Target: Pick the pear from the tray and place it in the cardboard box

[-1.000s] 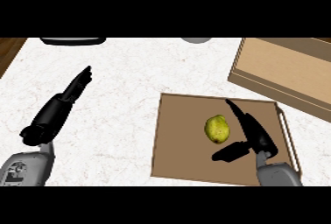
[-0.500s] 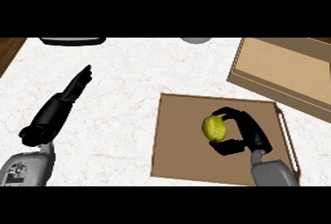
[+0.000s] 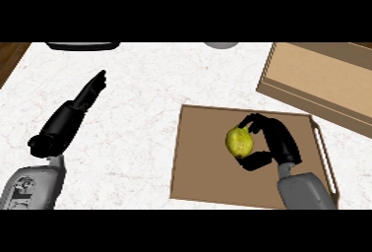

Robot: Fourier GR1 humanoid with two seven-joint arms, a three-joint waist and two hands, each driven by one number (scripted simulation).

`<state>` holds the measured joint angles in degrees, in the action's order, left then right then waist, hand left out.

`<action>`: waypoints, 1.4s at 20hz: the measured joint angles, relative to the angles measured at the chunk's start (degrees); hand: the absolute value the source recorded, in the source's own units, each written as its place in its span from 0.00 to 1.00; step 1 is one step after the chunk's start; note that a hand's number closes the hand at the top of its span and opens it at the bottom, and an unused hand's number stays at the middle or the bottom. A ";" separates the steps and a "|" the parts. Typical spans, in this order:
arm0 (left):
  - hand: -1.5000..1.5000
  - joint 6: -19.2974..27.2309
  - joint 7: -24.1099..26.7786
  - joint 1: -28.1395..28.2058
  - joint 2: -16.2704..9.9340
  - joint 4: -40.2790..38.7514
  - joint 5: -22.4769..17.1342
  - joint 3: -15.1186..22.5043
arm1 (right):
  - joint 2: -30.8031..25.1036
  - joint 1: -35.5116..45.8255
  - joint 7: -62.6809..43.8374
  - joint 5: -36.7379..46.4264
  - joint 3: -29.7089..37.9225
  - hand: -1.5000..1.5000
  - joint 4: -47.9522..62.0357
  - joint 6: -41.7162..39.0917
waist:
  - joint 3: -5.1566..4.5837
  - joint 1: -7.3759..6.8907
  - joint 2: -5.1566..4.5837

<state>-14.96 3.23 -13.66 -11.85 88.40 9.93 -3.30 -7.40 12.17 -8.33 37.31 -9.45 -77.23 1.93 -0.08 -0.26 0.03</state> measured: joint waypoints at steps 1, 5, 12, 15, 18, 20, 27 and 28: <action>0.50 -0.05 0.12 0.19 -0.02 0.07 0.08 0.10 | -1.38 1.19 1.87 1.06 -1.35 1.00 0.08 -1.20 | 0.02 -0.35 -0.03; 0.50 -0.34 -0.25 -0.82 0.54 -0.27 0.28 1.05 | -7.26 6.74 10.75 6.54 -9.70 1.00 -0.52 -7.60 | 0.00 -1.72 -0.19; 0.50 -0.16 -0.33 -0.07 0.40 0.06 0.08 0.32 | -15.14 13.15 25.38 10.70 -13.00 1.00 -5.12 -8.26 | 0.06 -0.48 0.00; 0.50 -0.44 -0.49 1.43 0.16 1.69 -0.18 0.03 | -17.35 14.52 27.19 9.61 -10.09 1.00 -9.00 -10.03 | 0.07 -0.11 0.07; 0.50 -0.44 -0.65 1.70 0.15 2.15 -0.23 -0.15 | -18.22 15.47 25.20 6.69 -4.89 1.00 -12.18 -11.72 | 0.05 0.28 0.13; 0.50 -0.54 -1.11 1.43 0.08 2.37 -0.36 -0.26 | -17.54 16.60 22.10 4.11 -0.86 1.00 -12.72 -12.43 | 0.06 0.44 0.15; 0.50 -0.98 -0.30 0.53 -0.43 0.91 -0.57 -1.03 | -16.36 23.72 12.36 -0.37 10.88 1.00 -6.65 -12.39 | 0.05 0.03 -0.08; 0.50 -0.79 0.28 0.57 -0.07 0.52 -0.06 -0.48 | -16.78 25.05 12.32 -0.46 12.39 1.00 -4.27 -11.80 | 0.06 -0.10 -0.15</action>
<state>-15.75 3.51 -13.09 -11.92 88.91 9.87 -3.78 -24.17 37.21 3.99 36.85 2.94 -81.50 -9.87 -0.02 -0.36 -0.12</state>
